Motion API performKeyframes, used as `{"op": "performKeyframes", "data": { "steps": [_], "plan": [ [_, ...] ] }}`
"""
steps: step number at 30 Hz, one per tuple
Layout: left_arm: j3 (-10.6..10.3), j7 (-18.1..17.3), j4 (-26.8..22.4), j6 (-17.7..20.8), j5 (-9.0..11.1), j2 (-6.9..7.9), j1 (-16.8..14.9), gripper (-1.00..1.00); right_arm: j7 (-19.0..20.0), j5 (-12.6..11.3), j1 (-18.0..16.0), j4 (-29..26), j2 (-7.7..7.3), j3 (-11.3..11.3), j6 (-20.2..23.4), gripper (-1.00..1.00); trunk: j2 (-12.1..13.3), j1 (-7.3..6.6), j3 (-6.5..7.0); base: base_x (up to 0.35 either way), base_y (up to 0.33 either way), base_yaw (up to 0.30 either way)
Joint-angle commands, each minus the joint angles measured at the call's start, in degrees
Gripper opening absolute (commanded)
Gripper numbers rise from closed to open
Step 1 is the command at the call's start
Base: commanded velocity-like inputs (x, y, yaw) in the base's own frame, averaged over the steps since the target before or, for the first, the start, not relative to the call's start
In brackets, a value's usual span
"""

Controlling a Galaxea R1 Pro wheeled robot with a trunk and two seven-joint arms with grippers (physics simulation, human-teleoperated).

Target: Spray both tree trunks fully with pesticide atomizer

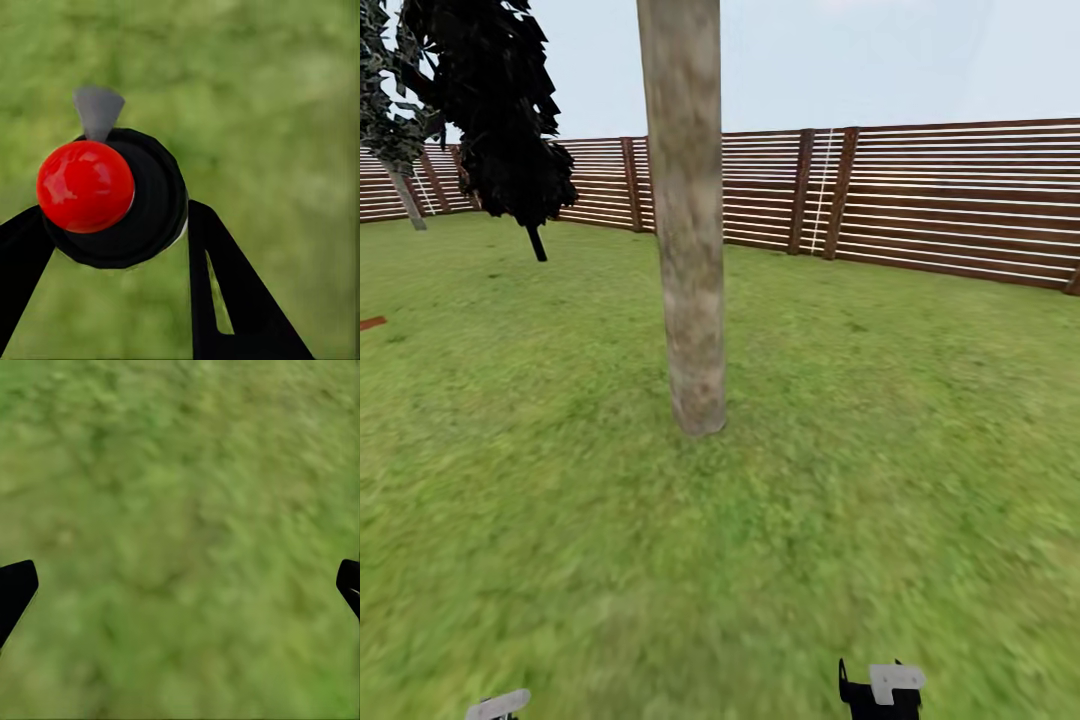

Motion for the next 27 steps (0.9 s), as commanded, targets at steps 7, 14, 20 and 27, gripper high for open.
{"op": "performKeyframes", "data": {
  "steps": [7, 14, 20, 27],
  "plan": [
    [-0.49, 0.38, -0.01, -0.11, 0.14, 0.01, -0.02, -1.0, -0.15, -0.51, -0.03, 0.01, -0.02, 0.5, -0.16, 1.0, -0.02, 0.03, -0.05, 0.338, 0.0, 0.0],
    [-0.49, 0.38, 0.01, -0.09, 0.14, 0.01, -0.01, -1.0, -0.15, -0.55, -0.03, 0.01, -0.02, 0.5, -0.16, 1.0, -0.02, 0.03, -0.05, 0.338, 0.0, 0.0],
    [-0.48, 0.38, -0.01, -0.14, 0.14, 0.01, -0.03, -1.0, -0.15, -0.53, -0.03, 0.01, -0.02, 0.5, -0.16, 1.0, -0.02, 0.03, -0.05, 0.338, 0.0, 0.0],
    [-0.5, 0.38, 0.0, -0.18, 0.14, 0.01, -0.03, -1.0, -0.15, -0.51, -0.03, 0.01, -0.02, 0.5, -0.16, 1.0, -0.02, 0.03, -0.05, 0.338, 0.0, 0.0]
  ]
}}
